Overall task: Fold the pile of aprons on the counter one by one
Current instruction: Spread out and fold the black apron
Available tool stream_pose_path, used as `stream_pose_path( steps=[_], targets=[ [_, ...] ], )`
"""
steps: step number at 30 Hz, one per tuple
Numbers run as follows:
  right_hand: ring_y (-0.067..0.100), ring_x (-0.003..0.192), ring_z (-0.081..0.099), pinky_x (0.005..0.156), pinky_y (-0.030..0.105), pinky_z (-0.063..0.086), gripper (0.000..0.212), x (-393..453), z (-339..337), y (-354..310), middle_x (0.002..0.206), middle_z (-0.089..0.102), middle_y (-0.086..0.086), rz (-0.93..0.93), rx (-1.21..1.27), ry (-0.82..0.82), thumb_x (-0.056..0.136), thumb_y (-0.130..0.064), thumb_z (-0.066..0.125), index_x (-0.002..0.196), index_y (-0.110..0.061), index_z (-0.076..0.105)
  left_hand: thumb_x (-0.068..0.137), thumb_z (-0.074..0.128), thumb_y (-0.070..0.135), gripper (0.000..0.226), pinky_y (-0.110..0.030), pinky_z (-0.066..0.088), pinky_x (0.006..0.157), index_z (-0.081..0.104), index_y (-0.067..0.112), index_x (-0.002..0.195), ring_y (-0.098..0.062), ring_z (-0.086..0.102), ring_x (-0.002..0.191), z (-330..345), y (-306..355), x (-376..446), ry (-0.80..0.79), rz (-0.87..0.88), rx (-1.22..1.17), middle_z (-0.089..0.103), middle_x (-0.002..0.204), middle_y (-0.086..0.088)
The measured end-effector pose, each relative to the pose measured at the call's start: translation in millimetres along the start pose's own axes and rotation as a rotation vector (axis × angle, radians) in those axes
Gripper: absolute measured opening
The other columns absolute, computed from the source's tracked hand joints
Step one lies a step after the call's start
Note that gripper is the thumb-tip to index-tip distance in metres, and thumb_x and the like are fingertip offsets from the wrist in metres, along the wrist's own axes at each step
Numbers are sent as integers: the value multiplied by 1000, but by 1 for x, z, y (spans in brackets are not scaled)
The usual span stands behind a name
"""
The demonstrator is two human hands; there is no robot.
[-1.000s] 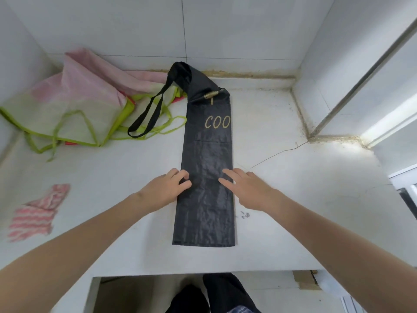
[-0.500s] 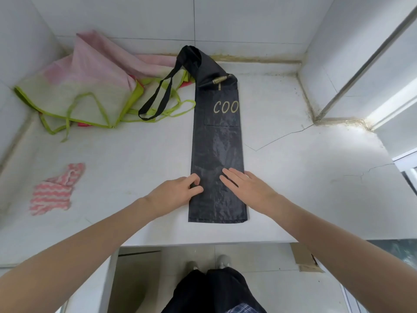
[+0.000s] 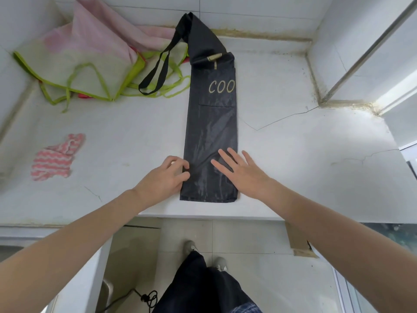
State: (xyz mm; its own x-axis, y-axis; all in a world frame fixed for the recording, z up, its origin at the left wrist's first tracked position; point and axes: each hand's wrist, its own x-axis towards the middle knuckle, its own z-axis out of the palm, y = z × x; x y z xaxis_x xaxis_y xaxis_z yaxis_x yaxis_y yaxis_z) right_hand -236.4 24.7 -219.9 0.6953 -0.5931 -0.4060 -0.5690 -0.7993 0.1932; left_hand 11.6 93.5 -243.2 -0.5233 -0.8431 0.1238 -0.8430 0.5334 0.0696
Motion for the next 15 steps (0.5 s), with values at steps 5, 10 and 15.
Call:
stream_pose_path(
  steps=[5,10,15],
  targets=[
    [32,145,-6,116,48,8,81,-9,-2,1,158,-12,12,-76,-19,106,91,3,40,150,-18,-12,44,83,-6,50,-21,43,32,55,7,83,-25,43,98,-6,7,-8,-86,-55,9,62,100,-14],
    [26,145,-16,118,41,4,79,-11,-6,3,157,-20,7,-150,100,-107,93,-4,38,150,-19,-15,54,88,24,32,-35,60,63,66,9,72,-31,56,112,-11,6,-7,-135,-17,-5,66,105,-15],
    [23,145,-14,118,41,-1,75,-12,-9,4,157,-18,3,-159,208,-155,97,-47,37,151,-21,-9,68,47,25,28,-32,52,90,64,4,77,-29,65,102,-13,6,-13,-165,-7,-85,68,99,-13]
  ],
)
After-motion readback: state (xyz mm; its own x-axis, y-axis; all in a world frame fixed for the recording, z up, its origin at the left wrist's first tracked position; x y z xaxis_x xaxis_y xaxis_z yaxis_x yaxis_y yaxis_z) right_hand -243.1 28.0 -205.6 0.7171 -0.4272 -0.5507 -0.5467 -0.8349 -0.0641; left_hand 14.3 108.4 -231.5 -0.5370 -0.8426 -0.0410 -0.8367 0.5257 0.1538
